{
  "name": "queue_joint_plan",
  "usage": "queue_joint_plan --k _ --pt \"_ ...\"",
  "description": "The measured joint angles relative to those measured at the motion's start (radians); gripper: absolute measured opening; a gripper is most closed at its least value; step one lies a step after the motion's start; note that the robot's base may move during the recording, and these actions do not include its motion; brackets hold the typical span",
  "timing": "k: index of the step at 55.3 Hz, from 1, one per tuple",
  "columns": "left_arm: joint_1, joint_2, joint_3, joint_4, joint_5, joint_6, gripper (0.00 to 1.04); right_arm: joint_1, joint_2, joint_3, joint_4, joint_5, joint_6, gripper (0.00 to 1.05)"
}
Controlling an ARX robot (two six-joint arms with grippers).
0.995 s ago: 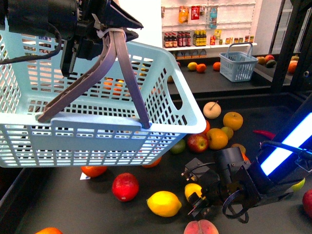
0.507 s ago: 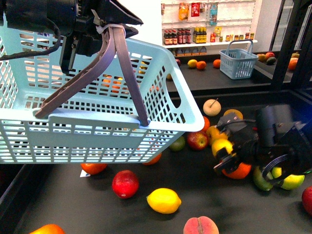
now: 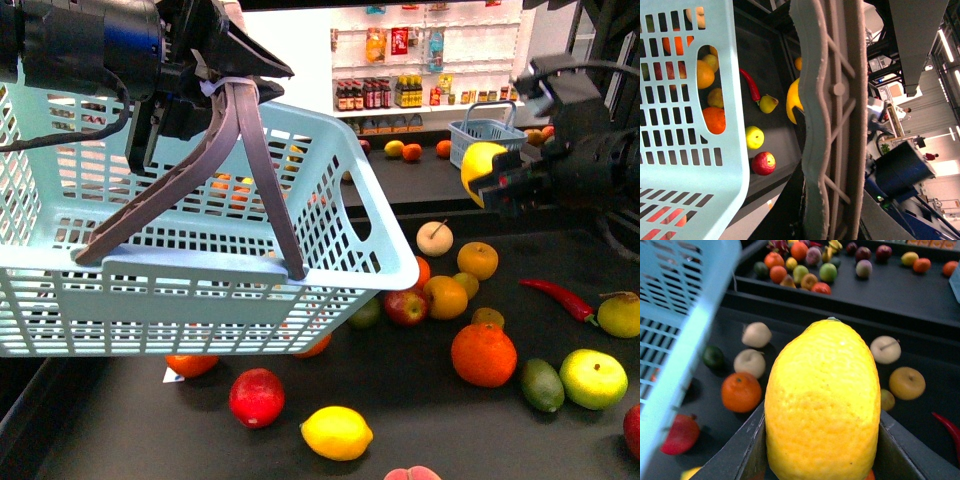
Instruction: Pick lemon from shelf
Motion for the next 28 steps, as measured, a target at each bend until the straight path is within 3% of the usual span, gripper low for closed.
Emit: queue_joint_plan --k 13,28 --pt "0.0 0.0 0.0 0.0 0.0 0.0 0.12 0.156 -0.039 -0.045 -0.013 0.019 0.04 0.49" --pt "0.0 0.0 0.0 0.0 0.0 0.0 0.12 0.227 -0.006 -0.014 -0.016 0.042 0.055 0.49"
